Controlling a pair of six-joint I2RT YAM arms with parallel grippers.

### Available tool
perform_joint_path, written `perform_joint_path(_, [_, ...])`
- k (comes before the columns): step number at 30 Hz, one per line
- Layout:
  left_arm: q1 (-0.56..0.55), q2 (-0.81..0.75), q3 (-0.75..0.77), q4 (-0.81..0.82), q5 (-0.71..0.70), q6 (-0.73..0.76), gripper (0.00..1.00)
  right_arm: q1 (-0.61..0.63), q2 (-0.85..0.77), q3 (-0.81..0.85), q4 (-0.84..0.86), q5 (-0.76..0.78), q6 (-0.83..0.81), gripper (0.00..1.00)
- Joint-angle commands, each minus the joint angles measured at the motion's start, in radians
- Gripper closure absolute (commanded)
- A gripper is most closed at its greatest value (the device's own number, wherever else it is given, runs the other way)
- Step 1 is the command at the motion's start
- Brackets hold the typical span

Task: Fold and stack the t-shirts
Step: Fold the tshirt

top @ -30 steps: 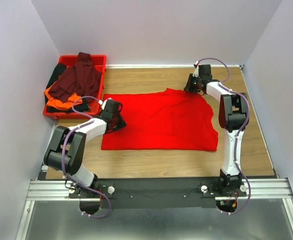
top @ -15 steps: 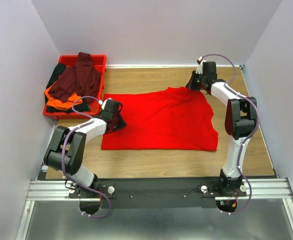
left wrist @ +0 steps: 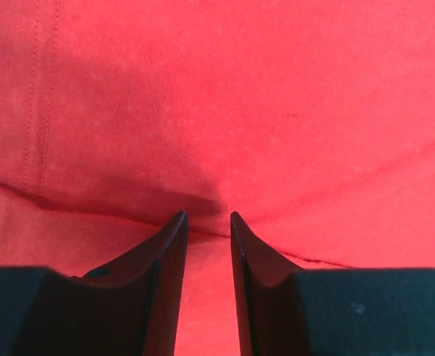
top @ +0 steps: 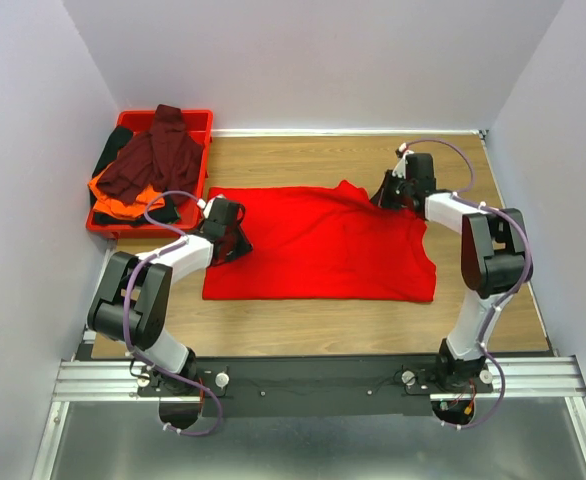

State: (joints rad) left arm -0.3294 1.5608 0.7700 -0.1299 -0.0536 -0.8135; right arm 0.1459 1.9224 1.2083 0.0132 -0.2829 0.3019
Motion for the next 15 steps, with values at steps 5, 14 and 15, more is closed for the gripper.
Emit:
perform_joint_path(5, [0.018,-0.007,0.208,-0.112,-0.078,0.017,0.61,0.034,-0.137,-0.144,0.136,0.151,0.117,1.0])
perform_joint_path(14, [0.044,0.269,0.639,-0.332,-0.36,-0.021,0.55,0.034,-0.195,-0.205,0.156,0.304,0.181,0.99])
perform_joint_path(15, [0.049,0.325,0.703,-0.349,-0.38,-0.024,0.54,0.034,-0.209,-0.223,0.166,0.301,0.192,1.0])
